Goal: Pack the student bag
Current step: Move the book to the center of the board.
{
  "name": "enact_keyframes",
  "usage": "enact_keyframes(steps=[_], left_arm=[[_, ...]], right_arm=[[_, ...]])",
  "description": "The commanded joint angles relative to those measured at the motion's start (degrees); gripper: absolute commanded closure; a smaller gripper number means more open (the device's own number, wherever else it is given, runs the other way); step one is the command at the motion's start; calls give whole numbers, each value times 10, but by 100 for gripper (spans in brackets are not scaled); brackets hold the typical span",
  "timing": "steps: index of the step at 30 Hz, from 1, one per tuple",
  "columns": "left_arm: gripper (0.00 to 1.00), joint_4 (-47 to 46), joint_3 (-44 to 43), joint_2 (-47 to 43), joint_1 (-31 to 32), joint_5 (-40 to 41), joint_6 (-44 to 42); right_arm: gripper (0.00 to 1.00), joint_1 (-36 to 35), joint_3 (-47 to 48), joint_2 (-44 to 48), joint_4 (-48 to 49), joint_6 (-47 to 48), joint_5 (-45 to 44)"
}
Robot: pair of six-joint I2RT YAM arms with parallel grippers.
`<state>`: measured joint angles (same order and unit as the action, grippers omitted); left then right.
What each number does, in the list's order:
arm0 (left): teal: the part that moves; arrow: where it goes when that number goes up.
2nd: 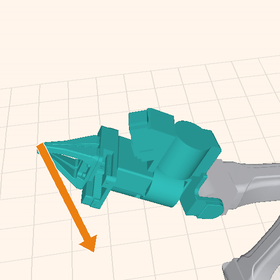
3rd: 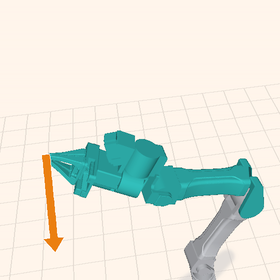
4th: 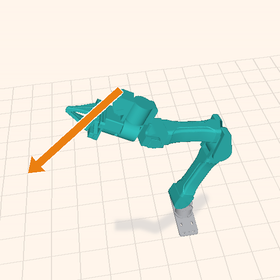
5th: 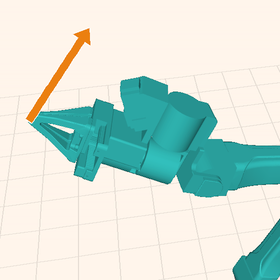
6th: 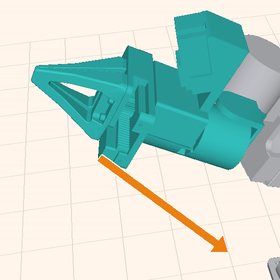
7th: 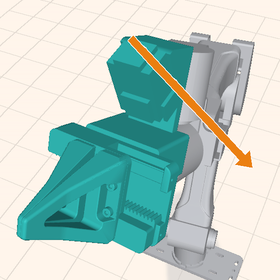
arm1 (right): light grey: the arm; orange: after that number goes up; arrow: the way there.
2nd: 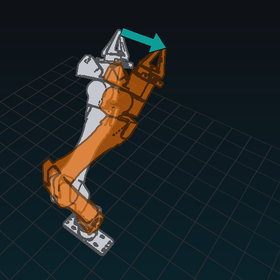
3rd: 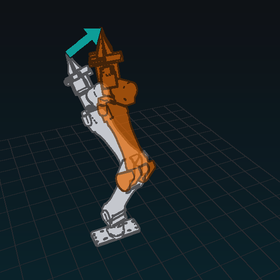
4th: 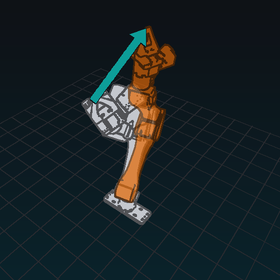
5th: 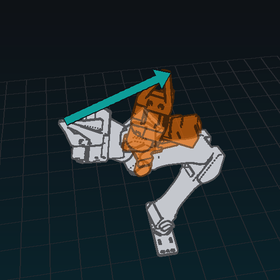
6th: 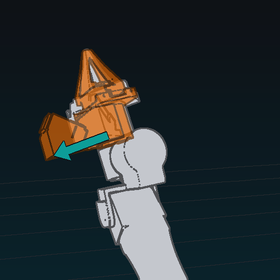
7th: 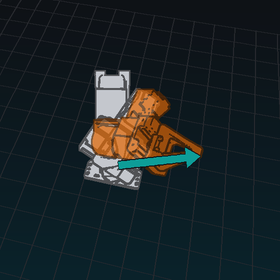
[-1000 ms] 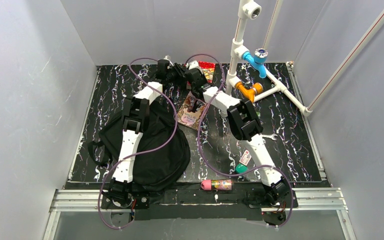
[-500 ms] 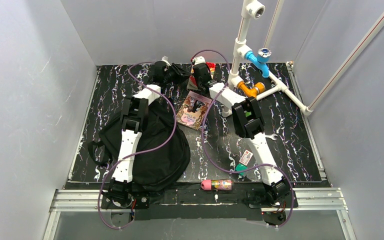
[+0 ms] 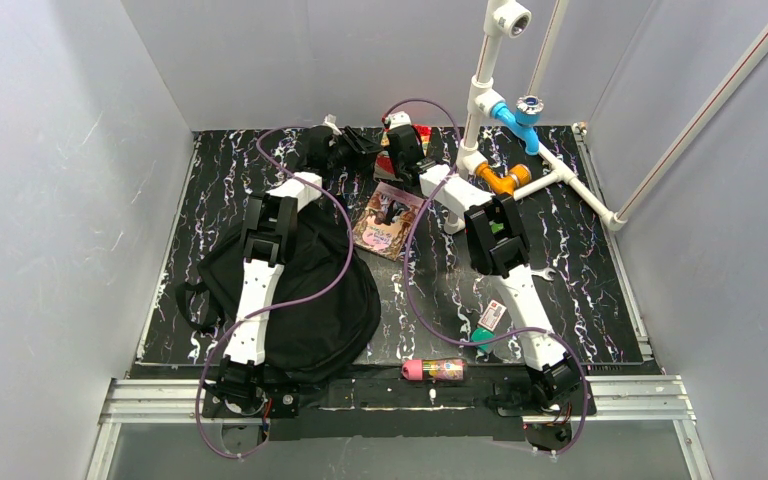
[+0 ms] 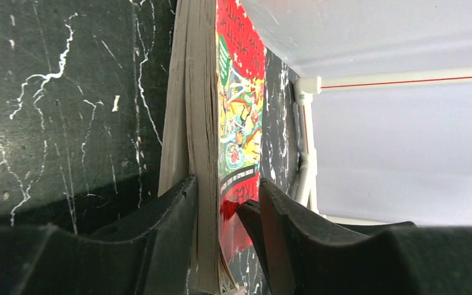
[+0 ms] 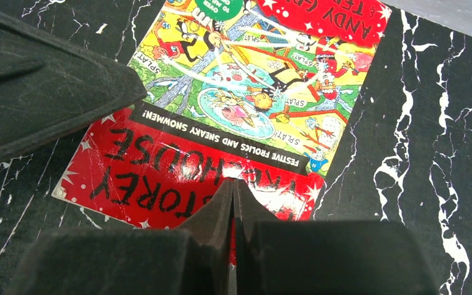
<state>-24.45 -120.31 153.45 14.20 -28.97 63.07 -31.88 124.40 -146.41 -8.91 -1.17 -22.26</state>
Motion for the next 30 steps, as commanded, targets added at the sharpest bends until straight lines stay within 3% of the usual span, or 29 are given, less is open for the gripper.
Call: enact_keyframes(steps=[1, 6, 9, 11, 19, 26, 30], left_arm=[[64, 8, 11, -23, 30, -7, -35], [81, 74, -8, -22, 33, 14, -83], [98, 100, -17, -27, 34, 22, -118], [100, 130, -18, -38, 34, 37, -146], [100, 219, 26, -129, -6, 70, -119], [100, 344, 8, -175, -26, 55, -114], [100, 349, 23, -199, -35, 40, -89]], right_arm=[[92, 2, 1, -20, -66, -17, 64], [92, 2, 1, -19, -72, -21, 66], [91, 0, 2, -13, -82, -19, 58], [88, -3, 8, -8, -100, -14, 42], [40, -43, -16, 69, -139, 10, -23], [12, -50, -59, 145, -127, 9, 39], [3, -70, -150, 189, -52, 102, 58]])
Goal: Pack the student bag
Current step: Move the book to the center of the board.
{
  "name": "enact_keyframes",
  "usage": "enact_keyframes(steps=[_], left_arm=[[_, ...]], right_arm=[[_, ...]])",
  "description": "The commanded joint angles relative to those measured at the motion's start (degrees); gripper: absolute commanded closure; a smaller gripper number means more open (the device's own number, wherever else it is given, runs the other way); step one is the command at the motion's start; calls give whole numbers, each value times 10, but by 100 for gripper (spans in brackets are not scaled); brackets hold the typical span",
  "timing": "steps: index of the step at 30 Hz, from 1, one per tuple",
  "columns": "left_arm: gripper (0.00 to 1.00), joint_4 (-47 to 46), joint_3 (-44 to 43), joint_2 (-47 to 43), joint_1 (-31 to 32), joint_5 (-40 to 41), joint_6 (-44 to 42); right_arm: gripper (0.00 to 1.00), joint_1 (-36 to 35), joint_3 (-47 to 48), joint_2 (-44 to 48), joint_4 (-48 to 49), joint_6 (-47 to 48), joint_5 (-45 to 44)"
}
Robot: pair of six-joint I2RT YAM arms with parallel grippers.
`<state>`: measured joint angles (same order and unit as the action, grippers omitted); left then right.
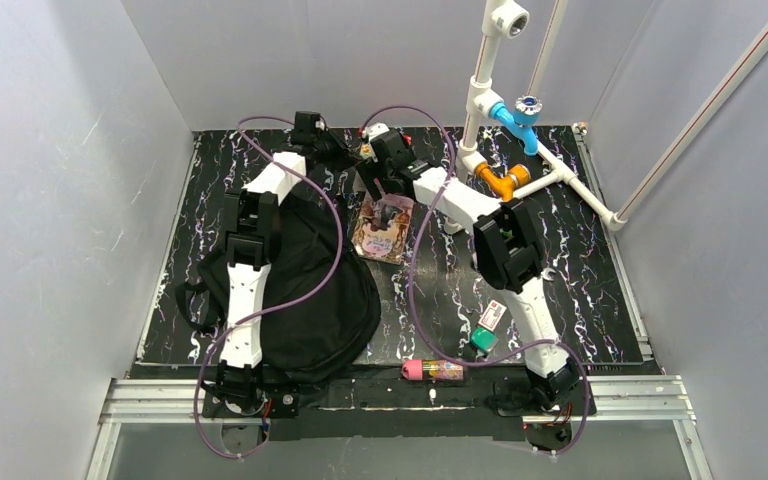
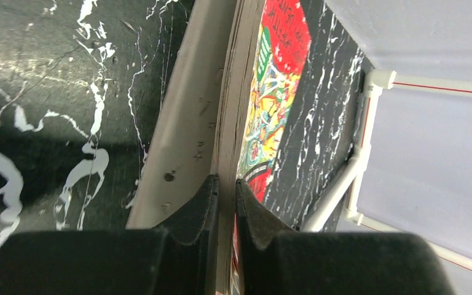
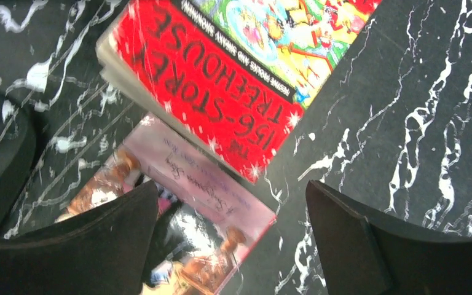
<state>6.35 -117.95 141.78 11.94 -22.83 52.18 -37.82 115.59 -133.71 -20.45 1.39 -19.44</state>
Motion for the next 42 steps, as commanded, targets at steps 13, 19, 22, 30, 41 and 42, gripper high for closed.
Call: enact_keyframes(steps=[13, 19, 22, 30, 41, 42], left_arm=[[100, 103, -43, -109, -27, -73, 42], [100, 94, -10, -127, -42, -78, 41], [100, 104, -3, -136, -51, -89, 40], [100, 67, 89, -195, -64, -99, 56], [100, 51, 166, -222, -80, -120, 50], [100, 48, 172, -223, -83, -123, 52]], right_arm=[[2, -32, -237, 134, 303, 270, 1], [2, -45, -128, 148, 86, -40, 42], [1, -46, -157, 180, 80, -173, 39], [2, -44, -196, 200, 153, -522, 167], [2, -65, -299, 215, 252, -804, 8], [2, -66, -308, 214, 268, -827, 2]])
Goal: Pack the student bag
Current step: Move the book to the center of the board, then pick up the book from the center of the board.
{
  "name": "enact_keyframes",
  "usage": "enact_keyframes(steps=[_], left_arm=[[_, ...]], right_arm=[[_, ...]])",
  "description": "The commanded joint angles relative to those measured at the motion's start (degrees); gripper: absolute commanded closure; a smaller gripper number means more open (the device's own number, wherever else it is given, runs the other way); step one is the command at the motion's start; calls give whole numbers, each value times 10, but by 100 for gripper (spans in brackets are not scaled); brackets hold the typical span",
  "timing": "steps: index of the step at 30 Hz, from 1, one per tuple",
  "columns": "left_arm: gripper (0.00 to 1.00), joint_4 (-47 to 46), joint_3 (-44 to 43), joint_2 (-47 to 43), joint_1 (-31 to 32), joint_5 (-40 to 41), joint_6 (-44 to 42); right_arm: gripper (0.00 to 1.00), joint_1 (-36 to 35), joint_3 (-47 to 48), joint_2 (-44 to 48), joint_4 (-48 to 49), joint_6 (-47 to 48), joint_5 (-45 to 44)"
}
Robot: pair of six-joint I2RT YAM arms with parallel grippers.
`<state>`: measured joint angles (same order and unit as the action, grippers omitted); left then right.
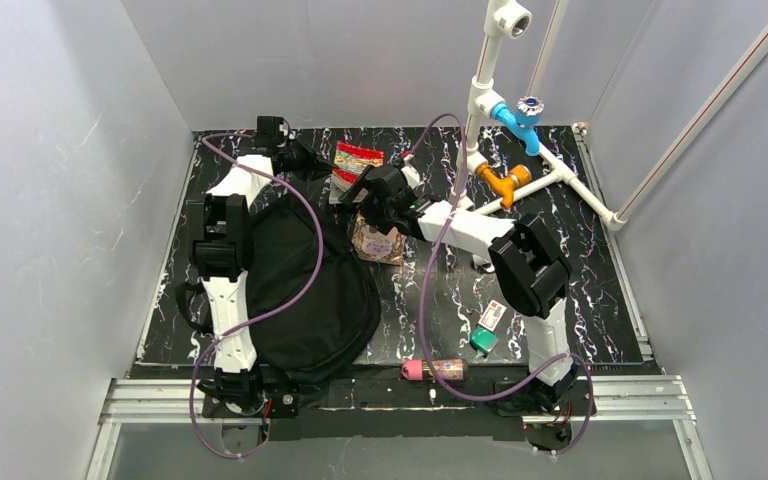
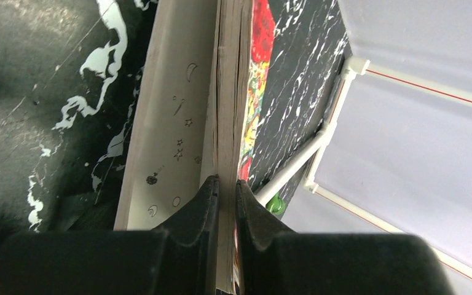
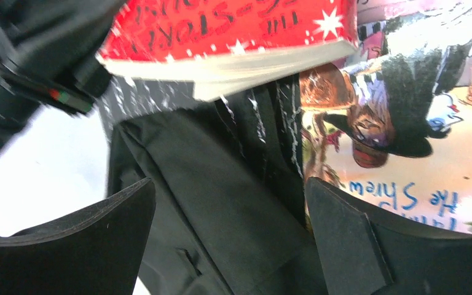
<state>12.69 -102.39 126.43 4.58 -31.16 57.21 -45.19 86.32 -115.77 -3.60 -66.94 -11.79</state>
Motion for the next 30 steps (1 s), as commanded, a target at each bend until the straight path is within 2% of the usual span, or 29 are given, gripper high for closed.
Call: enact_keyframes(steps=[1, 4, 8, 18, 22, 26, 28, 30], left_arm=[[100, -19, 21, -71, -12, -43, 4], [100, -25, 32, -74, -25, -52, 11], [100, -36, 36, -77, -32, -69, 17], [100, -16, 39, -80, -45, -89, -20], [100, -29, 44, -74, -45, -126, -20], [100, -26, 61, -80, -45, -132, -29], [100, -23, 70, -91, -45, -124, -39], [100, 1, 70, -97, -45, -114, -58]], right_arm=[[2, 8, -20, 32, 110, -164, -83], [2, 9, -24, 13, 149, -198, -98], [1, 11, 3, -26, 146, -213, -114], [1, 32, 0, -74, 197, -271, -71], [0, 49, 26, -121, 240, -291, -11], [16, 54, 37, -167, 310, -335, 28], [20, 54, 46, -176, 314, -335, 29], [32, 54, 48, -172, 321, -326, 18]])
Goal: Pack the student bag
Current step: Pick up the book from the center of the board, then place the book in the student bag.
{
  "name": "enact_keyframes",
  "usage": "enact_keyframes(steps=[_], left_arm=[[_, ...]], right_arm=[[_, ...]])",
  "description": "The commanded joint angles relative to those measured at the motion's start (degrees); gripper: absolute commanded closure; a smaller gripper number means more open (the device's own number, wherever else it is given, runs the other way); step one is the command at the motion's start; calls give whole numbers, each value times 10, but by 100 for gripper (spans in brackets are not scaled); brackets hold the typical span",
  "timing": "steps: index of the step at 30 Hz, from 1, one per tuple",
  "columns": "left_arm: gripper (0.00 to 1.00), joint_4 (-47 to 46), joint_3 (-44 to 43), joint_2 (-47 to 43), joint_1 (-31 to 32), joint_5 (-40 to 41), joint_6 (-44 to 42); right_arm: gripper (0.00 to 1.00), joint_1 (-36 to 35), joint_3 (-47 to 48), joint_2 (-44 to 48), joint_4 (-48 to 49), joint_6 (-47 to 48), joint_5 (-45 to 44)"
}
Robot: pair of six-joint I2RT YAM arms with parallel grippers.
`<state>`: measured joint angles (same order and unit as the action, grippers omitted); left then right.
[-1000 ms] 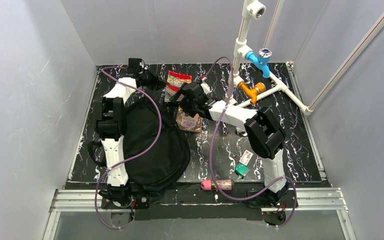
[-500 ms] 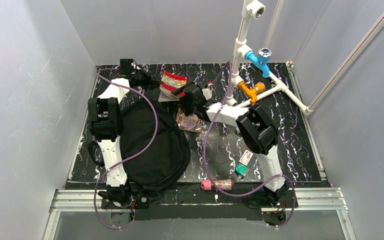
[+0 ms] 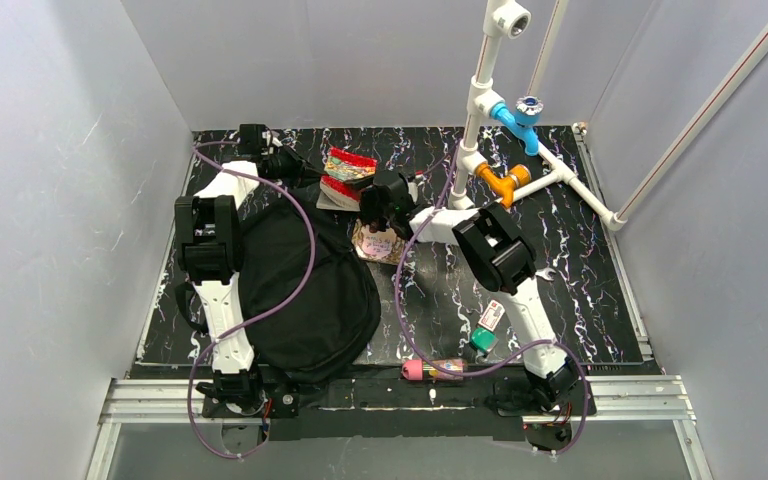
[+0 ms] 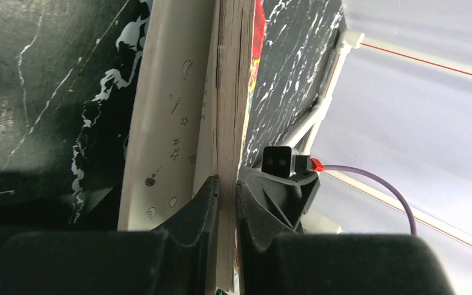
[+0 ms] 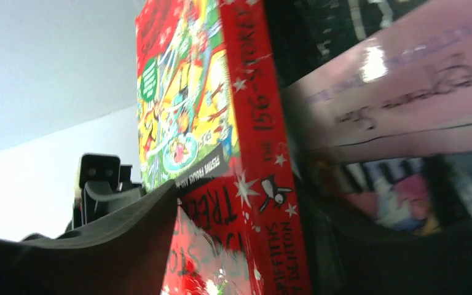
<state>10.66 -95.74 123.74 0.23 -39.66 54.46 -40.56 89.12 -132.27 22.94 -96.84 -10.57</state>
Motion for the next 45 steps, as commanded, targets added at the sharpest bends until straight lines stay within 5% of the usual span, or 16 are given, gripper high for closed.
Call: enact_keyframes(steps=[1, 3, 6, 13, 19, 33, 36, 37, 40, 43, 45], left_arm=[[100, 37, 0, -74, -1, -24, -43], [99, 82, -9, -81, -1, -11, -79], [60, 153, -6, -115, -1, 39, -139], [11, 279, 63, -307, -1, 291, -281], [5, 233, 223, -540, 19, 450, -304], [8, 255, 440, -771, 24, 227, -304], [10, 247, 476, -816, 31, 189, -263], [3, 252, 485, -816, 65, 209, -279], [2, 276, 465, -767, 278, 416, -298], [2, 270, 446, -649, 532, 679, -282], [2, 299, 411, -527, 635, 807, -236]], right_arm=[[41, 7, 20, -6, 57, -25, 1], [57, 8, 26, -4, 63, -15, -4], [76, 7, 58, -6, 46, 15, -7], [90, 1, 115, 3, -8, 109, -13], [99, -19, 168, 11, -50, 223, -25], [99, -76, 135, 107, -141, 809, -51], [99, -94, 183, 130, -209, 980, -135], [99, -131, 202, 165, -220, 1070, -295], [99, -202, 279, 211, -354, 1115, -515], [99, -216, 123, 375, -374, 1046, -491], [99, -216, 54, 467, -406, 1001, -418]])
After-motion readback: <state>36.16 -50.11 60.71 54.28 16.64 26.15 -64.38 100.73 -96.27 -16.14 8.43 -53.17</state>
